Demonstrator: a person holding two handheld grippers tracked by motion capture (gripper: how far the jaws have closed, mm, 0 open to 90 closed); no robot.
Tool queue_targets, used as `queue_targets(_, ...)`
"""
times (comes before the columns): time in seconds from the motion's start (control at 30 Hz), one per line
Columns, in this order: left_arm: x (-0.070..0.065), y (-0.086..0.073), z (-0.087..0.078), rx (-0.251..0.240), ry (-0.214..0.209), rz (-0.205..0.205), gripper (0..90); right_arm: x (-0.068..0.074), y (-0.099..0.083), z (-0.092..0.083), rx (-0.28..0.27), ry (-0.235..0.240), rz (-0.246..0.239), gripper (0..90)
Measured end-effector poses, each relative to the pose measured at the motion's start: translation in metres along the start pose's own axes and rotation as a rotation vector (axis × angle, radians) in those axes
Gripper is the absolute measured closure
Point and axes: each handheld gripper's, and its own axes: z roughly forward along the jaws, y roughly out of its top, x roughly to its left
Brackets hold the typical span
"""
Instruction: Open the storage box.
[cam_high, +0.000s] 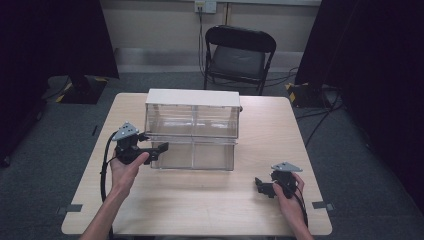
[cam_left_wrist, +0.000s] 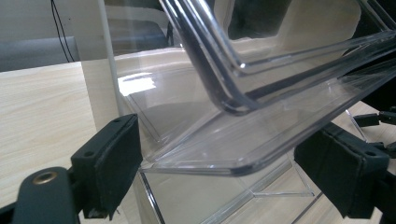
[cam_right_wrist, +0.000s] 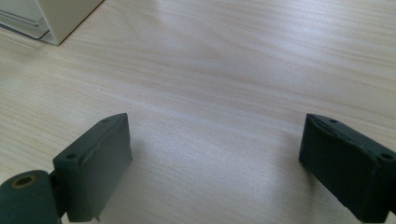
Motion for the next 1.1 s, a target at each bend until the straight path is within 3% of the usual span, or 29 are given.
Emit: queue_targets(1.1, 0.001, 0.0004, 0.0019, 0.014, 0.002, 0.011, 14.7, 0.0, 0.0, 0.0, 0.0, 0.0, 0.0, 8.4)
